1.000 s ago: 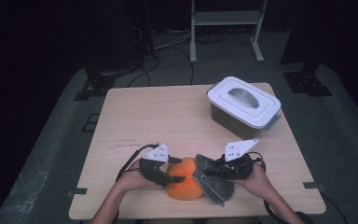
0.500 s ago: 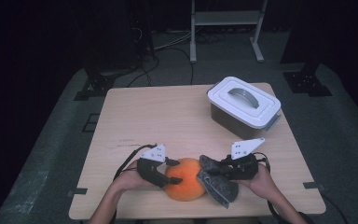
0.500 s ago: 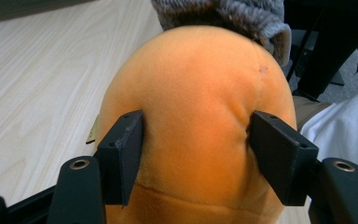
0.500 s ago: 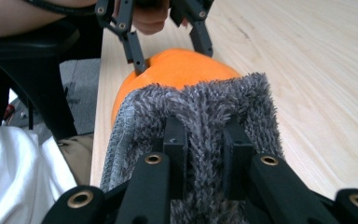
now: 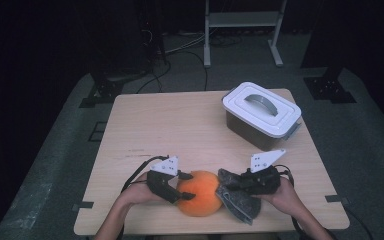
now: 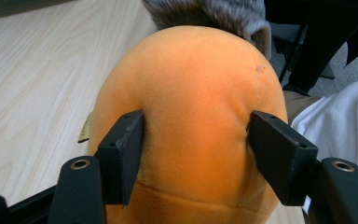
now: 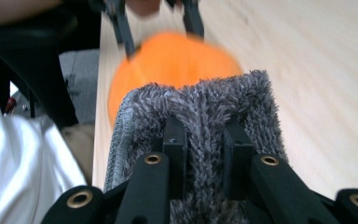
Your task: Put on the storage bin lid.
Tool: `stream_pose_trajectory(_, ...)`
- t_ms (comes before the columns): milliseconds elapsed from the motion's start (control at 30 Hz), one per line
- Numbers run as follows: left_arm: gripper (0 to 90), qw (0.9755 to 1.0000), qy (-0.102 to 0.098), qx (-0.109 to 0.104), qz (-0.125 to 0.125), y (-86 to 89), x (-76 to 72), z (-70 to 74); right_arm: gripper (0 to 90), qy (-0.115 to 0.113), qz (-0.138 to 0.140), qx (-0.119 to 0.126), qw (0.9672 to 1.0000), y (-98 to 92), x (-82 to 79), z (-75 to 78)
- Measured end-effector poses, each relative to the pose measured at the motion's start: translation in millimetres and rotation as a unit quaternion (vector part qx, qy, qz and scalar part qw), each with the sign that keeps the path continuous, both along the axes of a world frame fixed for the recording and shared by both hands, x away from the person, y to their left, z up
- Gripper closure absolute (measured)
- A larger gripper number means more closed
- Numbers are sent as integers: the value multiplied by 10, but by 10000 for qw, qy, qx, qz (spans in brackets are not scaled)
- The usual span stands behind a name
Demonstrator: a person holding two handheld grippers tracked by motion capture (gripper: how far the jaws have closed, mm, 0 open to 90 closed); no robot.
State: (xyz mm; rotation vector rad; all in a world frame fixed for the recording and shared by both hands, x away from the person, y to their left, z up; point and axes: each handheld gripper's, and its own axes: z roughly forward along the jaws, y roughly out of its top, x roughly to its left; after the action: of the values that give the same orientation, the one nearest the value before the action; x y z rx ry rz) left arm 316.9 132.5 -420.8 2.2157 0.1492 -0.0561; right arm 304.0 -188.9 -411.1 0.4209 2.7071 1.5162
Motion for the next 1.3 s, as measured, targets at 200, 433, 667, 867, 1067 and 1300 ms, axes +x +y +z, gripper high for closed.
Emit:
stream_pose_trajectory(200,331,10000,1,2,-34,-1,-11,23,744,-45,193,-80,9998,221,18,15)
stream_pose_trajectory(433,141,9998,-160,40,55,-153,-33,25,745,42,196,-72,9998,188,-11,-121)
stream_pose_trajectory(667,562,9954,-929,127,180,-228,-94,100,745,75,35,-106,9999,82,84,-92)
stream_pose_trajectory(867,575,9819,-1756,-2,705,-286,-110,167,745,-198,-164,136,9996,22,176,125)
stream_pose_trajectory(1067,410,9884,-1403,-41,583,-321,-101,99,746,-163,-115,-179,9996,178,283,70)
stream_pose_trajectory(1300,136,9906,-742,-393,1076,-137,35,172,755,-192,145,-53,9997,172,103,-103)
